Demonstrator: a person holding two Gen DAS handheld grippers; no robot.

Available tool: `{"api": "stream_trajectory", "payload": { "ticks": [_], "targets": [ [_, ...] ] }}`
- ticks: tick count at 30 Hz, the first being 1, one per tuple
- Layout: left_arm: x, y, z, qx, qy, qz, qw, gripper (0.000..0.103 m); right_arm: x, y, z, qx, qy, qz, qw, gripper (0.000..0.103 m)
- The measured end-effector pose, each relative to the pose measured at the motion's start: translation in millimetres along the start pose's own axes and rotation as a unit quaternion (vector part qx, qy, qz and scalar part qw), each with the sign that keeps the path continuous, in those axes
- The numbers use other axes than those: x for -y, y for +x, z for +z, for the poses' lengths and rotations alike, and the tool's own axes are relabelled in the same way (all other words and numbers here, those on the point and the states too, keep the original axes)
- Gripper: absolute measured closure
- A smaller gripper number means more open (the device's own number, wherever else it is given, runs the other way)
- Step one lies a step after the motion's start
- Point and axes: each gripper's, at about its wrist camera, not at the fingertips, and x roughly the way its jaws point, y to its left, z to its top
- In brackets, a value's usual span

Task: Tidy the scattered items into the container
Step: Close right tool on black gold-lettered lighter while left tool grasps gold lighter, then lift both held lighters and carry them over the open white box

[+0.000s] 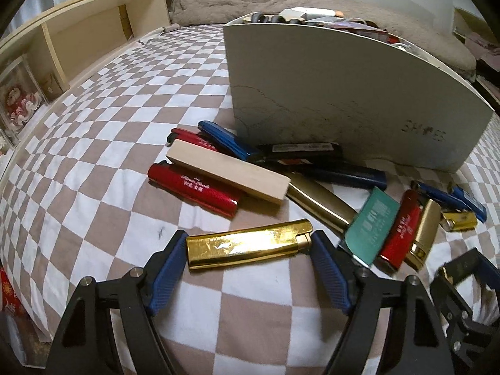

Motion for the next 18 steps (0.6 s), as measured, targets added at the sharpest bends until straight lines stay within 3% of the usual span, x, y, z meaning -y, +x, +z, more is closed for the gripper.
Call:
{"api": "stream_trajectory", "payload": {
  "ticks": [6,8,11,18],
  "targets": [
    [1.8,-12.7,-3.3,0.008,-0.002,-0.032,0.9995,0.024,-2.8,-0.4,0.2,-0.001,0.005,0.006,1.0,0.021],
    [3.2,-20.4,-3.3,0.016,-0.004,-0.043,0.999,0.024,19.9,-17.4,-5.2,-0.001,0.009,0.01,1.0,0.021],
    [3.6,-34.7,-0.9,0.034,-0.005,-0.059,0.9977,0.024,18.3,-16.6,-0.1,-0.001,0.019,0.018,1.0,0.021],
    [4.1,-54.3,5.3,0.069,0.002,-0.072,0.995,0.024,24.0,-32.1,4.5,0.019,0.023,0.017,0.999,0.021]
  ]
}}
